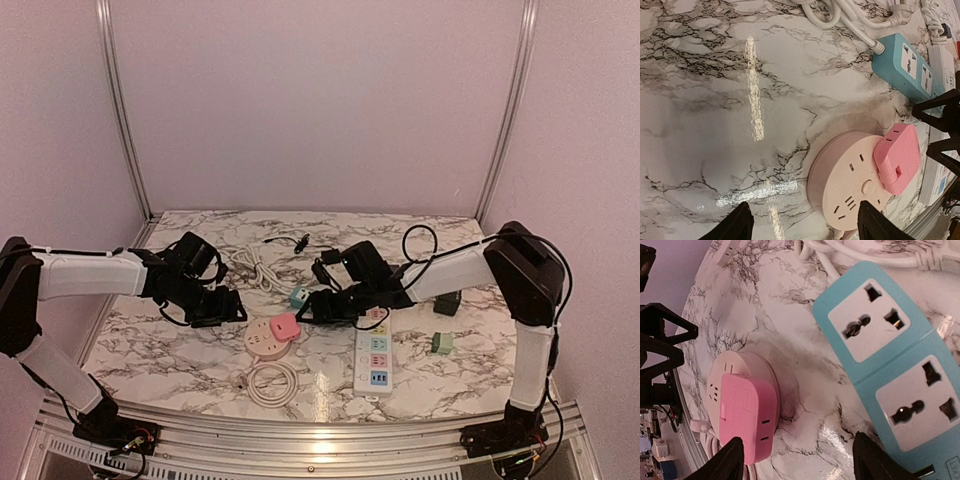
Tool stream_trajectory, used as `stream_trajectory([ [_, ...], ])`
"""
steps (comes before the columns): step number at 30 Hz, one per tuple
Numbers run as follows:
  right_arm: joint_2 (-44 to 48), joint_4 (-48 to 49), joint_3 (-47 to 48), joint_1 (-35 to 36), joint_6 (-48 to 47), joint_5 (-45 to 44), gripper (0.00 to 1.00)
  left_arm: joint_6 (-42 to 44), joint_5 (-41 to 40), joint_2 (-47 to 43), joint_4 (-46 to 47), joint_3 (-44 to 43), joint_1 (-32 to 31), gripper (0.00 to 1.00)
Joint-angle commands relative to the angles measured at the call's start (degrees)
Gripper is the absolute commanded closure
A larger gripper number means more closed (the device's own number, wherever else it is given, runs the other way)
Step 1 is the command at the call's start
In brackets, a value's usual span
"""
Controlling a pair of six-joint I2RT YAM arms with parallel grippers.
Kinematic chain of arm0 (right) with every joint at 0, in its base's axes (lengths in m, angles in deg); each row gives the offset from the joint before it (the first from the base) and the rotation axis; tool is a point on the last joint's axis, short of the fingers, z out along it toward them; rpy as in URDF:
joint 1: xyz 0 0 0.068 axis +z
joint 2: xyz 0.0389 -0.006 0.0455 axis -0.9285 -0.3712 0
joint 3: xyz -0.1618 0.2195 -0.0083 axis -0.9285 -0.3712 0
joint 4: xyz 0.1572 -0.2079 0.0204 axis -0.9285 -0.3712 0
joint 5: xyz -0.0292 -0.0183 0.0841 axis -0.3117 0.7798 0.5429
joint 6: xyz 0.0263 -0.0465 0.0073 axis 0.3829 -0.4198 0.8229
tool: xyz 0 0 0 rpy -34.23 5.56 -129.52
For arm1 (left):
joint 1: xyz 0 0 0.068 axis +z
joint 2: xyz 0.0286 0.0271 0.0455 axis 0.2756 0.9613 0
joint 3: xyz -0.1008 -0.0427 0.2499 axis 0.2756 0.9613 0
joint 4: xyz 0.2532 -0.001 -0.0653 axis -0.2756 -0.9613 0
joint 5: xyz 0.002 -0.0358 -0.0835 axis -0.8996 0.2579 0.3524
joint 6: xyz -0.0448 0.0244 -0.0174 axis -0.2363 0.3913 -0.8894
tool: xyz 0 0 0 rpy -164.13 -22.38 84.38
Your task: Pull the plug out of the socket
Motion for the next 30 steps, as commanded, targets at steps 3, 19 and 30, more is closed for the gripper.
stream_trajectory([
  [3, -1.09, 3.36, 2.26, 0.76, 2.59, 3.87, 0.27, -2.33, 2.66, -2.36, 3.24, 3.63, -0.75, 0.27],
  [19, -3.92, 7.41, 3.14, 4.08, 7.84, 7.76, 0.34, -5.52, 4.21, 1.21, 9.13, 6.24, -4.26, 0.37],
  [30, -2.39, 8.43, 3.53, 4.18, 9.05, 8.93, 0.41, -5.85, 3.75, 5.57, 11.01, 5.83, -5.52, 0.39],
])
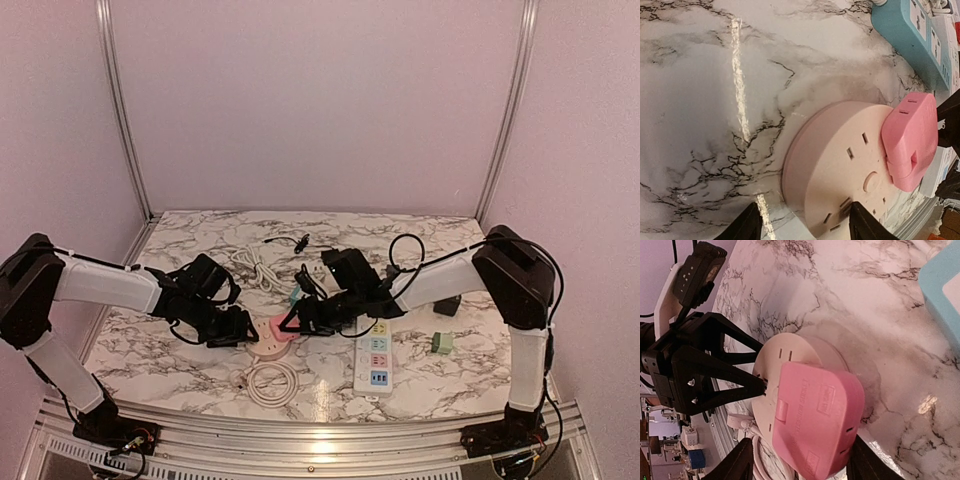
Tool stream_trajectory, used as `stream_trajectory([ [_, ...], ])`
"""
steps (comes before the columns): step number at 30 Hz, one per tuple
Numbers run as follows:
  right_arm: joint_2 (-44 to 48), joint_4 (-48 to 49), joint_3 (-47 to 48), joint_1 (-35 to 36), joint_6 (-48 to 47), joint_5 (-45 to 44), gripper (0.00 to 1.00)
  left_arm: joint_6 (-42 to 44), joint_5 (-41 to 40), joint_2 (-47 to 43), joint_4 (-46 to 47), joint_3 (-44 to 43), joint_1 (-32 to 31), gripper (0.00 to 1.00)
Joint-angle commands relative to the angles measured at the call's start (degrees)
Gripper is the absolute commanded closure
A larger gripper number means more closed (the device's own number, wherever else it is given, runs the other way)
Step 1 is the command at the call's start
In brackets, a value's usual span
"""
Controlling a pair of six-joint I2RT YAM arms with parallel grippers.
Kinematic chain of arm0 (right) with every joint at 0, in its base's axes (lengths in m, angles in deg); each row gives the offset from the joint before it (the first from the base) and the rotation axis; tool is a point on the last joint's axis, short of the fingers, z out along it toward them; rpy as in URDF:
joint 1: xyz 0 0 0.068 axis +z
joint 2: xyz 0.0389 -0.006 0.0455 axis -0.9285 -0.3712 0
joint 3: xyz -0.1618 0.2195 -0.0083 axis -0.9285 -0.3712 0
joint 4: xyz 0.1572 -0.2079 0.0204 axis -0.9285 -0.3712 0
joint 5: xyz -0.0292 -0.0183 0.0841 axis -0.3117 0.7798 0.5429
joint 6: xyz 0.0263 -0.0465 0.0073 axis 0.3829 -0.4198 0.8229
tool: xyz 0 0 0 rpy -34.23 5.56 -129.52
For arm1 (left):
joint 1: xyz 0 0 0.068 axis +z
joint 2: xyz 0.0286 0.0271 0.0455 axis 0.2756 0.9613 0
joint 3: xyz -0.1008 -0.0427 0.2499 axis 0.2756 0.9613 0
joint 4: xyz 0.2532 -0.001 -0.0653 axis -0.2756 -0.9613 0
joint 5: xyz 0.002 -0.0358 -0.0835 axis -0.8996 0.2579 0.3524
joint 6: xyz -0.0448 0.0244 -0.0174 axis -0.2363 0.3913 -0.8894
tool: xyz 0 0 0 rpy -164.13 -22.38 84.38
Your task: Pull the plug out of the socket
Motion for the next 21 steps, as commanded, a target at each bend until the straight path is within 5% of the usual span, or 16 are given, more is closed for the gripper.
stream_trajectory([
  [1, 0.90, 2.04, 2.06, 0.33, 0.83, 1.38, 0.42, -0.14, -0.22, 1.92, 1.00, -0.55, -0.70, 0.40],
  [12, 1.12, 2.53, 2.71, 0.67, 1.19, 1.64, 0.63, 0.12, -2.25, 3.77, -0.73, -1.40, -1.29, 0.41],
  [21, -0.79, 2.24, 4.43, 0.89, 1.65, 1.74, 0.68, -0.05, -2.62, 4.82, -0.61, -1.36, -1.59, 0.41],
])
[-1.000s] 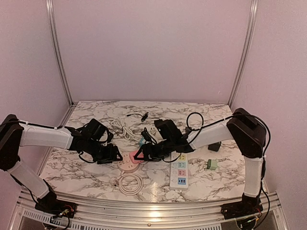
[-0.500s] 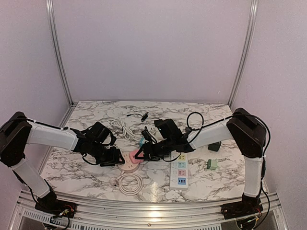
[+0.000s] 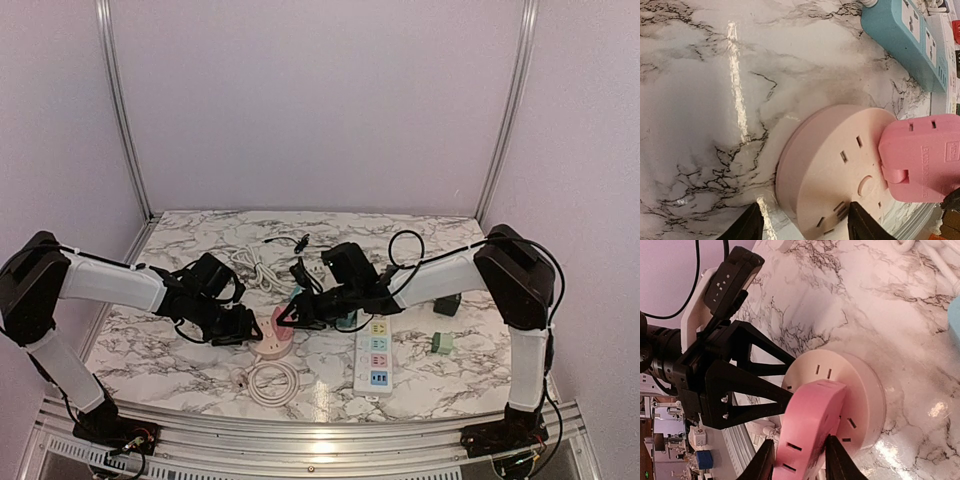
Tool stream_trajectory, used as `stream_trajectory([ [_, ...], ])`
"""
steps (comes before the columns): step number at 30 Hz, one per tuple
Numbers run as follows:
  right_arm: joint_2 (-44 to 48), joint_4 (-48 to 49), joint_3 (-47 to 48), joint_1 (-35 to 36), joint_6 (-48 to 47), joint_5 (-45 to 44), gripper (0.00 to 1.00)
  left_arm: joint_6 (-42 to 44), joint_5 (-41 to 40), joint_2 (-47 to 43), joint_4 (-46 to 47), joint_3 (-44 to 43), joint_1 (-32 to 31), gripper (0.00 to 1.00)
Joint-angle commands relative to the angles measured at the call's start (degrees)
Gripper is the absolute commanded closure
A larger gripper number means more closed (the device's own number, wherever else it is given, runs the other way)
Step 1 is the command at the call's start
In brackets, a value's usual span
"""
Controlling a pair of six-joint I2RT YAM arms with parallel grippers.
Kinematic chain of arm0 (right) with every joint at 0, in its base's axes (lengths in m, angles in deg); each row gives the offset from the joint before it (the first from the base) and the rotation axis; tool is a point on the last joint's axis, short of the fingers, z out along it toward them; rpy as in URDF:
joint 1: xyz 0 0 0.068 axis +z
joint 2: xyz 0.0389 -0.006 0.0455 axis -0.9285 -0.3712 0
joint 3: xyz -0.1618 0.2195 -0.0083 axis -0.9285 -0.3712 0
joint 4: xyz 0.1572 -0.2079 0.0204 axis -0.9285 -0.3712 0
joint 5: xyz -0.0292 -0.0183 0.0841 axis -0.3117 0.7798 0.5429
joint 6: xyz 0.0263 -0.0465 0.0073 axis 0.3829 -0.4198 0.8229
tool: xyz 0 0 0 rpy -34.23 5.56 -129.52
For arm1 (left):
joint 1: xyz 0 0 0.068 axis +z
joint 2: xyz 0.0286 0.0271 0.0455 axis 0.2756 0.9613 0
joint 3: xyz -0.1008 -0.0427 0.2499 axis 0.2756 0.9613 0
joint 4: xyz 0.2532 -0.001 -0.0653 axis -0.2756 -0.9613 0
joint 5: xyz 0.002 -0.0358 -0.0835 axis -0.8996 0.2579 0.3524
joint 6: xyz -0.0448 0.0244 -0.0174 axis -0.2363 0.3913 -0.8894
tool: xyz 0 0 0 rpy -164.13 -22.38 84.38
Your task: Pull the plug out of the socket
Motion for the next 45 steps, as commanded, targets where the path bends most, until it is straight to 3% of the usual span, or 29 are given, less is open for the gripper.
stream_trajectory([
  [1, -1.01, 0.88, 2.50, 0.52, 0.28, 0.21, 0.68, 0.16, -2.42, 2.74, -1.84, 0.01, -0.62, 0.41],
  [18, -2.88, -3.26, 3.74, 0.54, -0.94, -1.18, 0.74, 0.16, -2.98, 4.20, -1.83, 0.07, -0.70, 0.42],
  [24, -3.08, -3.33, 4.53, 0.04, -0.70, -0.31, 0.83, 0.05, -3.73, 5.42, -2.27, 0.04, -0.79, 0.41],
  [31, -2.91, -0.58, 3.60, -0.50, 1.07, 2.18, 0.92, 0.01, -5.36, 7.25, -3.77, -0.07, -0.97, 0.41],
  [45, -2.43, 8.80, 0.96, -1.75, 6.80, 7.66, 0.97, -0.07, -9.32, 9.69, -6.22, 0.71, -1.82, 0.41],
])
